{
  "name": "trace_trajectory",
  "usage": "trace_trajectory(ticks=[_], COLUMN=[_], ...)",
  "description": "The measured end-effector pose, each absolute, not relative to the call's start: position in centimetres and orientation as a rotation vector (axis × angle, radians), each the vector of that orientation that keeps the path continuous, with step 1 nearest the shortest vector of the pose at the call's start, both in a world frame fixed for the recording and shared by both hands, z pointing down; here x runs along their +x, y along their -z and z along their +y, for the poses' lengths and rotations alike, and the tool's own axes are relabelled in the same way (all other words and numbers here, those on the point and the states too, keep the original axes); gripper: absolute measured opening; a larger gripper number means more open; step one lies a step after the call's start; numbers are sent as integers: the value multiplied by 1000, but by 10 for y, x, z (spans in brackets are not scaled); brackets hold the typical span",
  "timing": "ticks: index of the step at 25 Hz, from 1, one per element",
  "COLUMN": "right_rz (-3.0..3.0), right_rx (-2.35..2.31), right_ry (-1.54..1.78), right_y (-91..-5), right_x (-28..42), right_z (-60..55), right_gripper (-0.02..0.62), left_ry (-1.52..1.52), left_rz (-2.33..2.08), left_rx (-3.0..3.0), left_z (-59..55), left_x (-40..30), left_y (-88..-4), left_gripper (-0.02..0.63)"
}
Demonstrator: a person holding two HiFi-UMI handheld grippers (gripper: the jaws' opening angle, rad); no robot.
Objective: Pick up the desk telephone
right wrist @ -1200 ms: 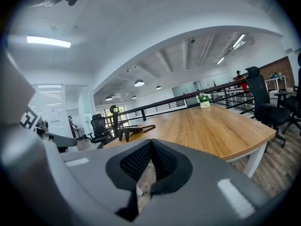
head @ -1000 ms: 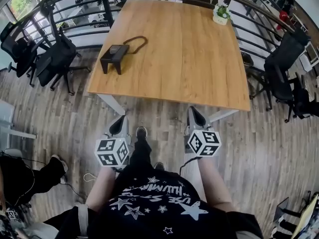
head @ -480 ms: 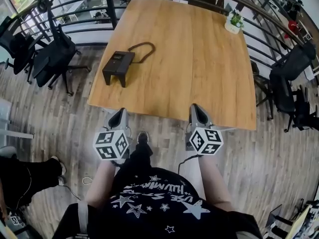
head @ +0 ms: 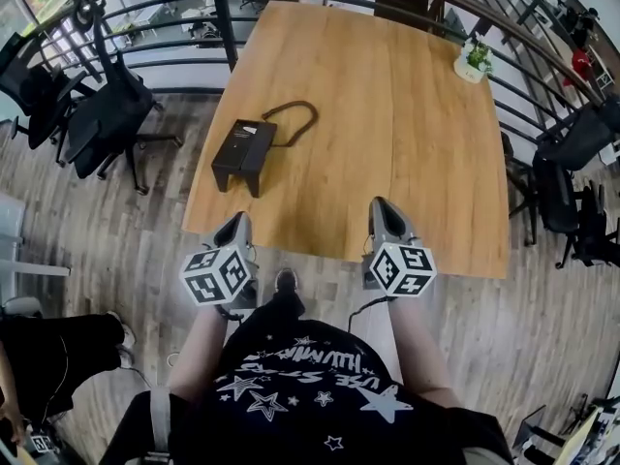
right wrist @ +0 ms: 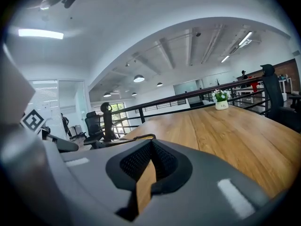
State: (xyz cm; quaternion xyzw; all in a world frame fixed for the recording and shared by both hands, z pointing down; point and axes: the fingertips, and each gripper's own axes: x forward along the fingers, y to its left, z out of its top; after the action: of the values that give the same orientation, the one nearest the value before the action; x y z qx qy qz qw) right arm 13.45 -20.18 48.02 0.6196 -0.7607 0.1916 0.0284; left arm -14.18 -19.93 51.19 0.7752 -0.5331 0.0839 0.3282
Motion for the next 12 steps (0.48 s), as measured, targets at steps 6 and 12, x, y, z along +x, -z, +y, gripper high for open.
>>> trace_trajectory(ticks=[6,12], right_rz=[-2337,-2329], right_rx=[1910,1907], right_ry=[-584,-586], right_y=[-480,-476], right_x=[125,123], right_z=[-238,-269], right_gripper=[0,0], left_ry=[-153,30], left_rz=[-1332,-1214], left_rx=[1886,1770], left_z=[-231,-263], left_x=[-156,-153], left_y=[-531,-533], left_gripper=[2,153])
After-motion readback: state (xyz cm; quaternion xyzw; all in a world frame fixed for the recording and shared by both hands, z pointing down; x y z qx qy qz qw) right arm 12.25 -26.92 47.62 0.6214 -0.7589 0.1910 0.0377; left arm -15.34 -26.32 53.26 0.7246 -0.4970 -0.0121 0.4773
